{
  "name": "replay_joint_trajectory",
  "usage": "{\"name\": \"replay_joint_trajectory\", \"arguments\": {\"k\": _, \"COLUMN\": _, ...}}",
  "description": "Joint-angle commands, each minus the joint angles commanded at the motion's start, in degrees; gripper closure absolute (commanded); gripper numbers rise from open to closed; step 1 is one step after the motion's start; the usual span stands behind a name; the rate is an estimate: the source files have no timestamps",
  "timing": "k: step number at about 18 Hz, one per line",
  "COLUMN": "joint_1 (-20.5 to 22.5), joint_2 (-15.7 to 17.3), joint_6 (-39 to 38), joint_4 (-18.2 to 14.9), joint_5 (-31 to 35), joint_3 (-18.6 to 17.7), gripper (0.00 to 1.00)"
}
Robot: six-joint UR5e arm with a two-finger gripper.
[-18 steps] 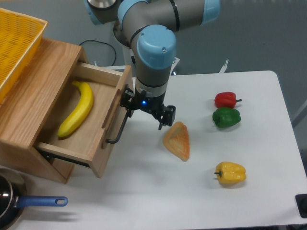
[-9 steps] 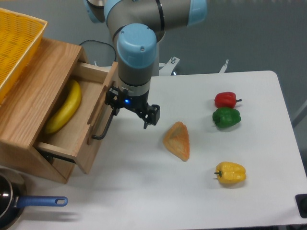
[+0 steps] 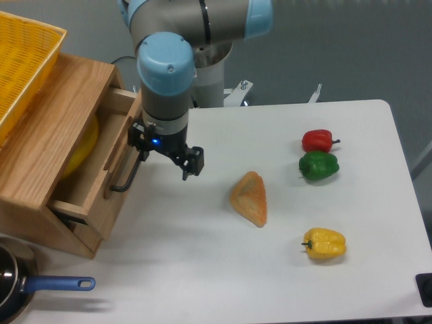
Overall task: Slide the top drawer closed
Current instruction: 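Push the drawer front with the gripper into the wooden cabinet, then press the drawer front fully shut with the gripper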
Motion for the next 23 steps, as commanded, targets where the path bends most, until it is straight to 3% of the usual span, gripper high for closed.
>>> {"name": "replay_joint_trajectory", "arguments": {"k": 23, "joint_1": -2.64, "joint_2": 0.26, "joint_6": -0.18, "joint_4": 0.18, "joint_5": -1.05, "joint_3": 0.0, "gripper": 0.0}}
